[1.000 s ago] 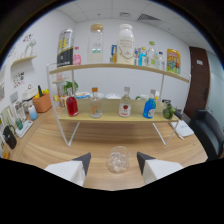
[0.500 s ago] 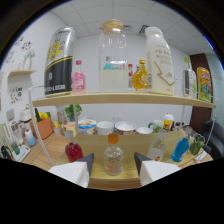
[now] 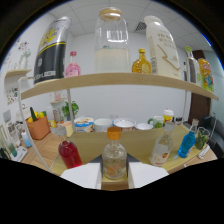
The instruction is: Make me a cup of Mount Fuji.
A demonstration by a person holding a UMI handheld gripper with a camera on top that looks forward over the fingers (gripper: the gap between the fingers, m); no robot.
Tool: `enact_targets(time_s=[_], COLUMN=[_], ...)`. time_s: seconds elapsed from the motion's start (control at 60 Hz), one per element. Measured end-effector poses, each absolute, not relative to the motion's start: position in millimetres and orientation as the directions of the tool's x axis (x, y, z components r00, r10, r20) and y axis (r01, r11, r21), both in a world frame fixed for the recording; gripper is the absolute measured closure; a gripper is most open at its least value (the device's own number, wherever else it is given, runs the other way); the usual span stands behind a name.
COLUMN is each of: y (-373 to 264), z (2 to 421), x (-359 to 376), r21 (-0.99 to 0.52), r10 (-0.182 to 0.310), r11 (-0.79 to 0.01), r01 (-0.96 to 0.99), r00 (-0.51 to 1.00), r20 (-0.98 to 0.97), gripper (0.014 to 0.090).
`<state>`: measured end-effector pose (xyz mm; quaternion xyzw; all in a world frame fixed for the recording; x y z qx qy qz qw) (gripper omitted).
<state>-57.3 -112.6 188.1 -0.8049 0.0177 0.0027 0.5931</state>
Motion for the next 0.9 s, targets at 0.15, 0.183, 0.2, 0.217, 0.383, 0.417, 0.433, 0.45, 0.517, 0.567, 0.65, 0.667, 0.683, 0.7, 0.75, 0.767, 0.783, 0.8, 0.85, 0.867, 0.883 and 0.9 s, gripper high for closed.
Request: enact_targets(time_s=[0.15, 0.183, 0.2, 0.217, 0.383, 0.417, 0.433, 0.45, 0.517, 0.567, 0.65, 0.667, 0.683, 0.7, 0.75, 0.767, 0.783, 0.8, 0.85, 0.867, 0.883, 0.9], y=[-137, -145, -149, -153, -194, -201, -204, -207, -217, -223, -228, -229, -229, -229, -230, -230, -230, -230, -227, -226, -226, -225], z=[211, 215, 215, 216, 190, 179, 173, 168, 145, 130, 108, 105, 102, 100, 95, 94, 94, 94, 96, 95, 96, 98], x=[-63, -63, -64, -64, -68, -68, -68, -68, -68, -68, -67, -66, -66, -65, -65, -64, -64, -64, -65, -64, -65, -66], r21=[-0.967, -0.969, -0.97, -0.97, -0.962, -0.956, -0.953, -0.95, -0.934, -0.914, -0.865, -0.85, -0.834, -0.816, -0.754, -0.731, -0.707, -0.681, -0.599, -0.571, -0.539, -0.505], r10=[0.007, 0.007, 0.008, 0.012, 0.028, 0.028, 0.027, 0.028, 0.024, 0.014, -0.021, -0.031, -0.042, -0.053, -0.08, -0.091, -0.1, -0.107, -0.128, -0.131, -0.134, -0.138], r11=[-0.253, -0.246, -0.244, -0.242, -0.266, -0.284, -0.293, -0.301, -0.332, -0.36, -0.398, -0.405, -0.409, -0.412, -0.42, -0.419, -0.418, -0.417, -0.411, -0.404, -0.4, -0.396], r01=[-0.023, -0.02, -0.02, -0.021, -0.06, -0.072, -0.079, -0.087, -0.131, -0.184, -0.306, -0.336, -0.371, -0.406, -0.505, -0.538, -0.571, -0.602, -0.688, -0.715, -0.742, -0.767], r00=[1.0, 1.0, 1.0, 1.0, 0.997, 0.996, 0.995, 0.995, 0.989, 0.979, 0.946, 0.934, 0.92, 0.904, 0.848, 0.826, 0.802, 0.777, 0.693, 0.663, 0.629, 0.593], r20=[-0.026, -0.023, -0.023, -0.025, -0.07, -0.083, -0.091, -0.1, -0.147, -0.203, -0.325, -0.355, -0.389, -0.423, -0.524, -0.556, -0.588, -0.621, -0.709, -0.737, -0.766, -0.793], gripper=[0.0694, 0.0694, 0.0695, 0.0694, 0.0695, 0.0696, 0.0696, 0.0696, 0.0697, 0.0697, 0.0696, 0.0696, 0.0695, 0.0696, 0.0697, 0.0696, 0.0698, 0.0696, 0.0697, 0.0696, 0.0697, 0.0696])
